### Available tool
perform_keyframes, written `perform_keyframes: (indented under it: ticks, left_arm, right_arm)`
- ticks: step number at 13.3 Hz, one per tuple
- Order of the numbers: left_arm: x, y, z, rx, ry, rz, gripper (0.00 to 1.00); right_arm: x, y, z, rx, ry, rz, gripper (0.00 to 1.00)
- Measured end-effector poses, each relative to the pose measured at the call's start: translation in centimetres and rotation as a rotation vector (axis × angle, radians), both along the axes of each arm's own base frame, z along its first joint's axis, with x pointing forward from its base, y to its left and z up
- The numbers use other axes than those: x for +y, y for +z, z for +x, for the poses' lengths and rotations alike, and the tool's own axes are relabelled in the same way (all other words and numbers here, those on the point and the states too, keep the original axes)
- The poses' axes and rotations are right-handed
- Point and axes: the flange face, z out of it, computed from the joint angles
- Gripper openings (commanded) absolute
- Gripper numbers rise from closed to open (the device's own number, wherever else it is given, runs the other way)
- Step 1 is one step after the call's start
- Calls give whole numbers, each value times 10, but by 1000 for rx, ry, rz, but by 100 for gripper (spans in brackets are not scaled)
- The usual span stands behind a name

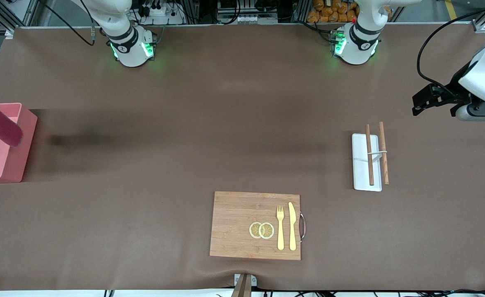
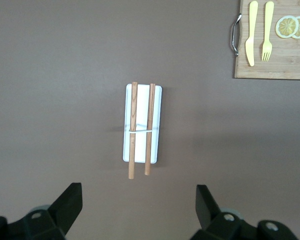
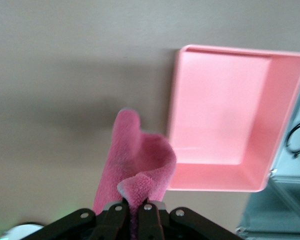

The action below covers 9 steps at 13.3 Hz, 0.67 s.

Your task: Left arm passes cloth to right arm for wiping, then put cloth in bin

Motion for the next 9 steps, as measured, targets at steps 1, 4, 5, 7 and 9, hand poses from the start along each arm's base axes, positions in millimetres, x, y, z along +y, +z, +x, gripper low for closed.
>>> perform_keyframes:
  ticks: [1, 4, 5, 7, 9]
  left_arm:
    - [0, -1, 0, 0, 0, 0, 100]
    - [0, -1, 1, -5, 0, -1, 100]
    - [0, -1, 1, -5, 0, -1, 100]
    - [0, -1, 1, -5, -1, -1, 100]
    - [-1, -2, 1, -4, -1, 0, 100]
  right_arm:
    - [-26, -4, -4, -32, 49, -17, 0]
    - [-94, -56, -13, -57, 125, -30, 0]
    - [-108, -80, -12, -56, 140, -30, 0]
    - [-124, -129, -7, -73, 145, -9, 100]
    - [-131, -182, 1, -116, 116, 33, 100]
